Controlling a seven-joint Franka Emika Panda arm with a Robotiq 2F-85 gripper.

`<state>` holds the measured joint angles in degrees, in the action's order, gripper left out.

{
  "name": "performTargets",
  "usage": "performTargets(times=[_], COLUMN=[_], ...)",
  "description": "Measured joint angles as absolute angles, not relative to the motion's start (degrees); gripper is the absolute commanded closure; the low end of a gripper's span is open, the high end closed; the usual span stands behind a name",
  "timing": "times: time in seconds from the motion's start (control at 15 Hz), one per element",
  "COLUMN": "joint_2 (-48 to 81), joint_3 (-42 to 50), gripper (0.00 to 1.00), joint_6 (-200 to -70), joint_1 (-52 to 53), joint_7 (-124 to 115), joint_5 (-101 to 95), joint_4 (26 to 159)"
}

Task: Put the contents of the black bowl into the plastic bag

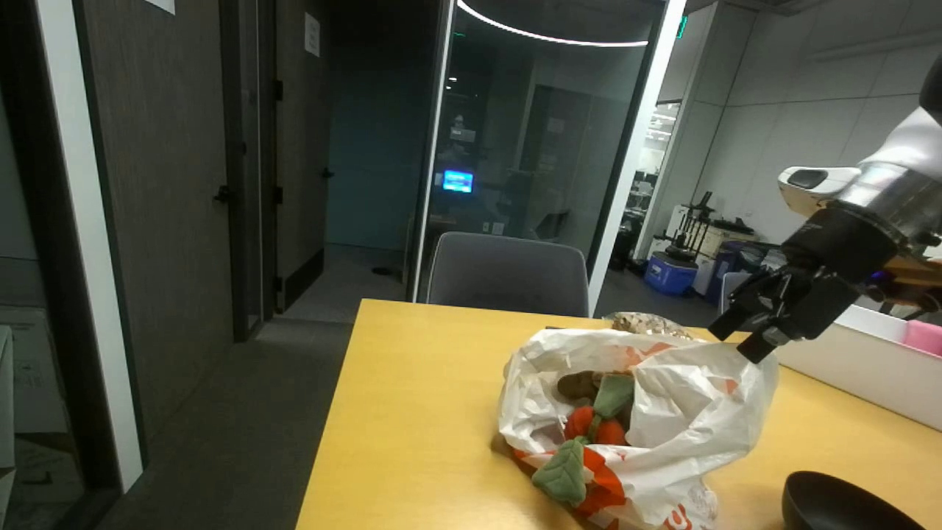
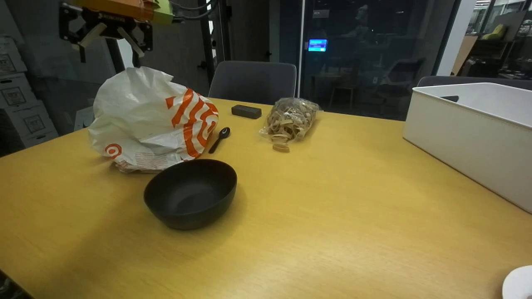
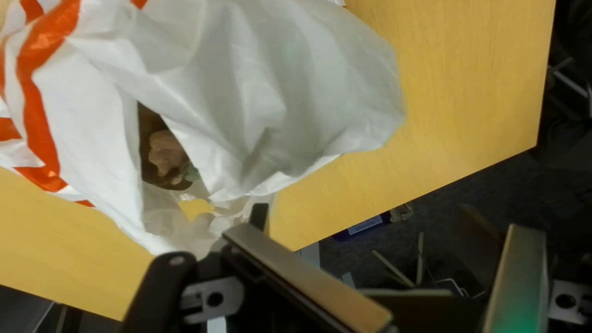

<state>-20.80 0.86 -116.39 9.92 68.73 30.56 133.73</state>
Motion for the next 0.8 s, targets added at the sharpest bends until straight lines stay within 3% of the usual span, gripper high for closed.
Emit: performTargets(times=[0.4, 0.8], joint_2=[-23.43, -23.08], joint_3=[-3.89, -3.14], gripper=[0.00, 0.00], joint_6=[-126.92, -127.30], joint_1=[10.51, 11.17], joint_7=[65.49, 65.10], joint_5=[26.01, 25.68], joint_4=[137.94, 138.49])
